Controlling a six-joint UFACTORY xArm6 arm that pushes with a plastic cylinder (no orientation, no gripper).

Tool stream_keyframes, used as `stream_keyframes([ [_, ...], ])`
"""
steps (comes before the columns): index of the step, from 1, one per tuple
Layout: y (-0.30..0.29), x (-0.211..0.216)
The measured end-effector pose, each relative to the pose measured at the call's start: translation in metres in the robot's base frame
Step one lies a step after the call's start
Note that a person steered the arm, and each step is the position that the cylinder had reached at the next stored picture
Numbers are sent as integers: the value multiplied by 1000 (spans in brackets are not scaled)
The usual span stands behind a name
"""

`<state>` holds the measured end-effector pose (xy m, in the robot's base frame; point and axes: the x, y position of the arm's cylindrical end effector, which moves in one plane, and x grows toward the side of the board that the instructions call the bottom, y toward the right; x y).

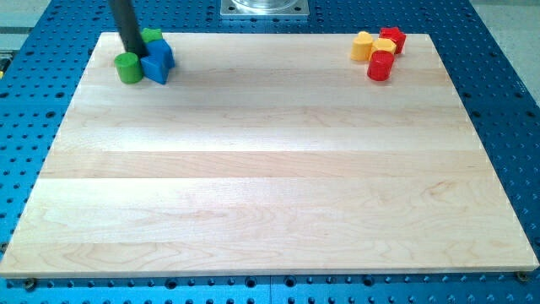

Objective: Move the green blocks and the blue cube to the center left

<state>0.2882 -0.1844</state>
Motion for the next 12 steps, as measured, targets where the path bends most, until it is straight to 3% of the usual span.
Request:
stream_keyframes([
  [2, 61, 63],
  [3, 99, 72],
  [4, 115, 36],
  [5, 128, -32],
  [6, 66, -78],
  [7, 23, -95],
  [8, -13, -62],
  [9, -23, -2],
  [10, -6, -18],
  [11, -35, -51],
  [12, -59, -13],
])
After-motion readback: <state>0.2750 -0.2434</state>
